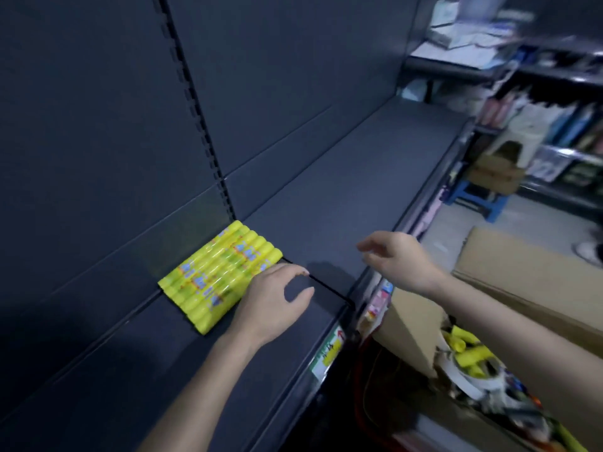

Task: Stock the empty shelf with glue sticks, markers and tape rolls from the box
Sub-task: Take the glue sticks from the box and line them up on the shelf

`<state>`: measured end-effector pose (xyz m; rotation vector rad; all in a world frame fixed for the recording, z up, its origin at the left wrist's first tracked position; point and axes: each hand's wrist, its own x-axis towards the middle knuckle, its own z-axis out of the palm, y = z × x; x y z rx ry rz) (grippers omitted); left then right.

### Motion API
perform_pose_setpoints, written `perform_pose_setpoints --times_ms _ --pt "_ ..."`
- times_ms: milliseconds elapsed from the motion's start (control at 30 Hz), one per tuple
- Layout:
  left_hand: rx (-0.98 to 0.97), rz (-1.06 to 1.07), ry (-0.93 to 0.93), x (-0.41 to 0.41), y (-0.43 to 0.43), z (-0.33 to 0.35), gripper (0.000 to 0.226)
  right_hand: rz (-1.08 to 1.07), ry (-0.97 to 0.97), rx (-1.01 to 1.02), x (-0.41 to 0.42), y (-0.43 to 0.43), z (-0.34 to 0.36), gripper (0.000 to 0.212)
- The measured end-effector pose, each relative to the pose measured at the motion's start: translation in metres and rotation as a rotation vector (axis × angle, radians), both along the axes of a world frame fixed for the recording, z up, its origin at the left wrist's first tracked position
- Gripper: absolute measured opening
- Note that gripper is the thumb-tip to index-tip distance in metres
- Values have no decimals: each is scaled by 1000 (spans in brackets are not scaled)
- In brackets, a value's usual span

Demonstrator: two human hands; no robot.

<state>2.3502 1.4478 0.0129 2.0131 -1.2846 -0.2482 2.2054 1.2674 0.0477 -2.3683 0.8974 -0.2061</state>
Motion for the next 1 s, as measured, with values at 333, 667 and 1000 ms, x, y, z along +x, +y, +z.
perform_pose_setpoints --times_ms 333,667,1000 --pt "71 -449 31 -85 -58 15 25 -410 69 116 -174 -10 -15 12" --pt "294 -690 -64 -166 -120 13 34 -416 337 186 -284 -29 -44 28" --pt "572 -801 -183 -227 -188 -29 41 -303 500 175 -358 -80 -68 34"
